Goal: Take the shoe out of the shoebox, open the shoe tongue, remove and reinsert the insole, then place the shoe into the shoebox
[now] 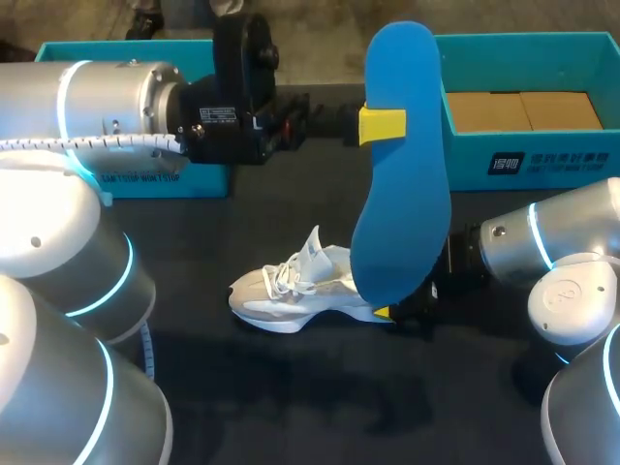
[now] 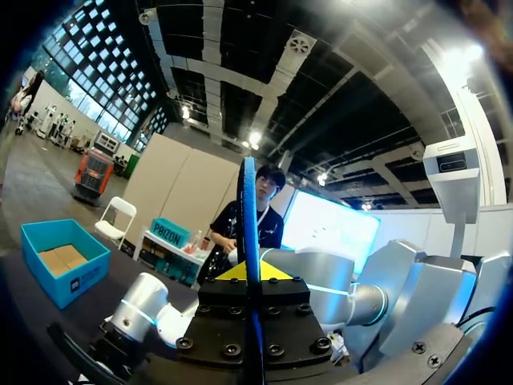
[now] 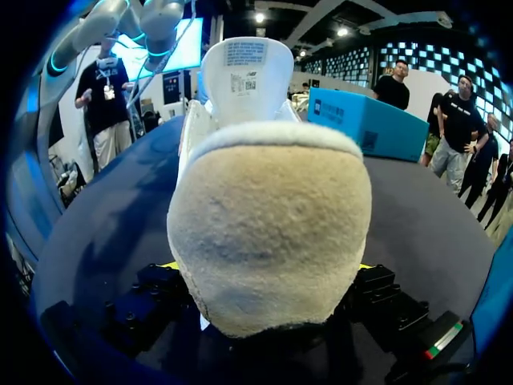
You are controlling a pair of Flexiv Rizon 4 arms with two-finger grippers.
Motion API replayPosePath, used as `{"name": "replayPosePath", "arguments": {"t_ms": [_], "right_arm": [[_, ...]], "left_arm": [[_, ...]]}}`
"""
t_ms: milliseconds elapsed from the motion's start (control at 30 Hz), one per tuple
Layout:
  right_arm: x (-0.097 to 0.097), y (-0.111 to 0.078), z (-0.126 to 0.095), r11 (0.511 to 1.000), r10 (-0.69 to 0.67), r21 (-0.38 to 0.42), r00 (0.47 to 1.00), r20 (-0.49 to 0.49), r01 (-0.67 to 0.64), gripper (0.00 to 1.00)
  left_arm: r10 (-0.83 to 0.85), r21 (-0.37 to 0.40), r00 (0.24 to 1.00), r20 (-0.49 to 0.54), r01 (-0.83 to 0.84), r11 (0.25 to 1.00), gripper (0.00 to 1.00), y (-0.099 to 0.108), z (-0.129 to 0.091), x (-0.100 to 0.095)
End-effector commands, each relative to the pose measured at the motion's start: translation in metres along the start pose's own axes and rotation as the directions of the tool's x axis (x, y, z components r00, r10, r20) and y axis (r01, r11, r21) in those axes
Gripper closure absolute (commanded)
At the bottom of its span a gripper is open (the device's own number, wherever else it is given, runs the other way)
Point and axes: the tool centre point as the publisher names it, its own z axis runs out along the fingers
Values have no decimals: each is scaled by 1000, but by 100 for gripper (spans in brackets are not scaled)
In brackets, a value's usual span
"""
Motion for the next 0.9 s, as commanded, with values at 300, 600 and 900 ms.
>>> {"name": "replayPosePath", "arguments": {"t_ms": [300, 600, 900], "right_arm": [[0, 12, -29, 992, 0, 125, 1000, 12, -1, 0], [3, 31, -50, 943, -11, 333, 1000, 5, 8, 0], [6, 50, -56, 874, -36, 486, 999, 13, 25, 0]], "left_arm": [[-1, 0, 1000, 3, 1, 1000, 100, 1, 0, 1], [-1, 0, 1000, 3, 1, 1000, 100, 1, 0, 1], [-1, 0, 1000, 3, 1, 1000, 100, 1, 0, 1]]}}
